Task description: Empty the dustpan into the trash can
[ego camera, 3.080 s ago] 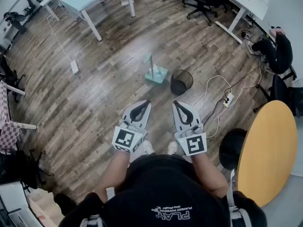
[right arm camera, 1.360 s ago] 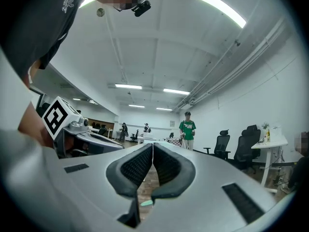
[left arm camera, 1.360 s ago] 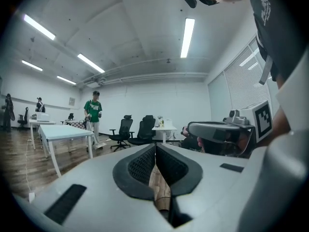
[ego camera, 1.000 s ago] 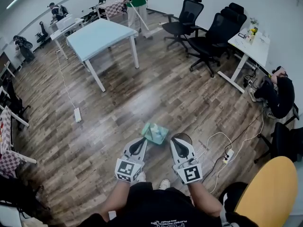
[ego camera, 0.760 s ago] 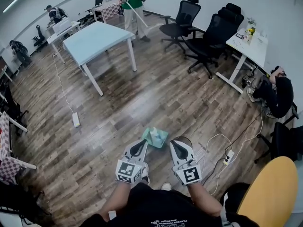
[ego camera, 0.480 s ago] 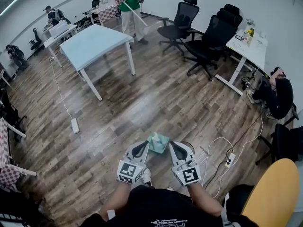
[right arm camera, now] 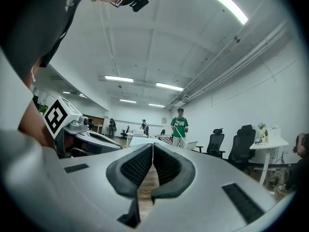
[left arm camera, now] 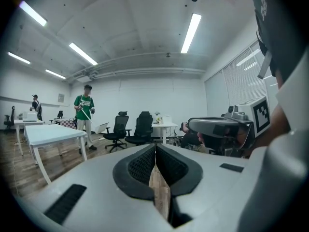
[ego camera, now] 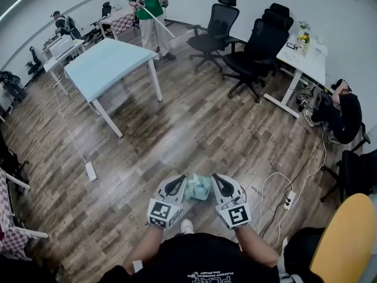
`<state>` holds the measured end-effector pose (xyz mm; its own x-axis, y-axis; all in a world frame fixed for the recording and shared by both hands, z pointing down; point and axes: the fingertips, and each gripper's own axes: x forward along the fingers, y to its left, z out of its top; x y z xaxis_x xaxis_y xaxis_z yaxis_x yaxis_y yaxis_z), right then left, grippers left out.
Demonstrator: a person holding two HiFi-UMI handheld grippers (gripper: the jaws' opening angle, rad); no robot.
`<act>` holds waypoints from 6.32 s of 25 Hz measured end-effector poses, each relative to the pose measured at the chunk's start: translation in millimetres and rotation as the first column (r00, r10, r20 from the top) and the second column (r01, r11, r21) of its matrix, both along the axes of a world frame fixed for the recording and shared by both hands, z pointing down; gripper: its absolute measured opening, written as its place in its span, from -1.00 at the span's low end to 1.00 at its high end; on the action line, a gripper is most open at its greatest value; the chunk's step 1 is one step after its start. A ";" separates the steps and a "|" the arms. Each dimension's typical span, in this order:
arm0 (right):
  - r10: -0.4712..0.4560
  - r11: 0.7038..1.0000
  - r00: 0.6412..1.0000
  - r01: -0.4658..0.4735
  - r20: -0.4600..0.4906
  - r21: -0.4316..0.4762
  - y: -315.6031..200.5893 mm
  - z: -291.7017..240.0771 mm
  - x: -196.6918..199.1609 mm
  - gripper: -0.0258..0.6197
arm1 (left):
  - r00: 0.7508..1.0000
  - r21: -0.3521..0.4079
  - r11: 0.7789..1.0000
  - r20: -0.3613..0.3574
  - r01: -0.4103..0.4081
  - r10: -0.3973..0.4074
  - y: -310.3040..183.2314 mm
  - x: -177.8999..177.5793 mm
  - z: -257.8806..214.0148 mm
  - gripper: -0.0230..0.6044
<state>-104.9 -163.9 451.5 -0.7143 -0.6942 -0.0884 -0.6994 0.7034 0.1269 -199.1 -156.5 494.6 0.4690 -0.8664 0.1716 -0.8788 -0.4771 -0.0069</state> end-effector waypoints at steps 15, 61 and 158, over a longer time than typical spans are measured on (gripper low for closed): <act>0.093 0.994 0.995 -0.095 -0.030 -0.055 -43.2 32.2 4.9 -0.84 | 0.998 -0.056 0.998 0.055 -0.038 0.041 -65.1 -12.3 30.6 -0.85; 0.094 0.947 0.993 -0.110 -0.069 -0.301 -72.6 160.1 35.1 -0.85 | 0.957 -0.620 0.734 0.250 0.277 -0.150 -64.5 3.6 308.7 -0.33; 0.256 0.911 0.956 -0.288 -0.144 -0.293 124.0 128.9 204.5 -0.85 | 0.924 -0.372 0.874 0.331 0.313 -0.190 162.3 66.2 196.1 -0.62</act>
<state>99.6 -39.9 580.5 -0.4875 -0.8442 0.2230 -0.8642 0.5029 0.0146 -133.0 5.8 690.7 0.1250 -0.7692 0.6267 -0.9600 -0.2533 -0.1193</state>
